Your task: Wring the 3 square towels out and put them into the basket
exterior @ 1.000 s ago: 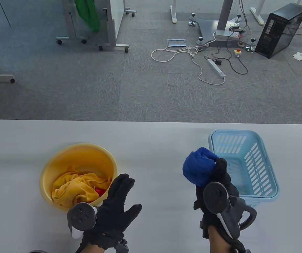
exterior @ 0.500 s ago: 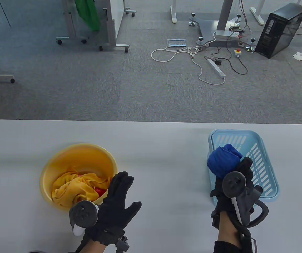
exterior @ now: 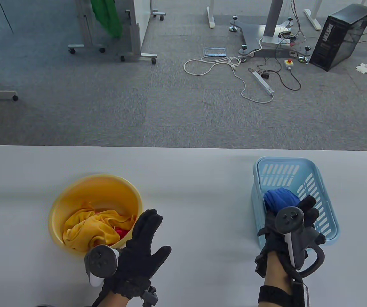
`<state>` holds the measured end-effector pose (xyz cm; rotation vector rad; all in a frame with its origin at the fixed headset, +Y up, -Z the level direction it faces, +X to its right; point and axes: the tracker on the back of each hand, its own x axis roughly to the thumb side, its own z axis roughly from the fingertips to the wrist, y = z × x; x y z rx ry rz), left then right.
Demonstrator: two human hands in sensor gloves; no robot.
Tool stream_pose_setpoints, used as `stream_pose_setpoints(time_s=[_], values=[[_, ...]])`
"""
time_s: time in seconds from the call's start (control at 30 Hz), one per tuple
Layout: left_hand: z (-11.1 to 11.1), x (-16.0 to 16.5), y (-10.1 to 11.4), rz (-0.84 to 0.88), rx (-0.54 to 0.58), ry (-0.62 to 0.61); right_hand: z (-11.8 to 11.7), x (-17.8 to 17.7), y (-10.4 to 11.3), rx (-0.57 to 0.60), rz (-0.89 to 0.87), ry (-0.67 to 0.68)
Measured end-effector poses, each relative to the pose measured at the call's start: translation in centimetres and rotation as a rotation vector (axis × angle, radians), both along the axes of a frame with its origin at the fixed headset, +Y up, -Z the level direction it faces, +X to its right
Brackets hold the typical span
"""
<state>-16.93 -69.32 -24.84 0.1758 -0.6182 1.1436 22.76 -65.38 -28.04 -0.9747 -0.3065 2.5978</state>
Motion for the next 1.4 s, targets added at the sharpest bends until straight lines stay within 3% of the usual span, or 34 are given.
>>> stream_pose_setpoints(time_s=[0.17, 0.4, 0.5, 0.97, 1.13, 1.4], values=[[0.0, -0.3, -0.1, -0.007, -0.009, 0.013, 0.3, -0.3, 0.3, 0.016, -0.036, 0.018], [0.0, -0.5, 0.0, -0.034, -0.002, 0.029, 0.6, -1.4, 1.5, -0.005, 0.049, 0.082], [0.1, -0.3, 0.0, -0.058, 0.006, 0.032, 0.8, -2.1, 2.2, 0.038, -0.006, 0.140], [0.9, 0.5, 0.2, -0.153, 0.040, 0.038, 2.9, -7.2, 3.6, 0.101, 0.070, 0.455], [0.9, 0.6, -0.3, -0.189, 0.028, 0.045, 4.0, -9.0, 3.4, 0.142, 0.068, 0.555], [0.8, 0.7, -0.6, -0.245, 0.031, 0.062, 5.4, -11.6, 1.2, 0.171, 0.065, 0.682]])
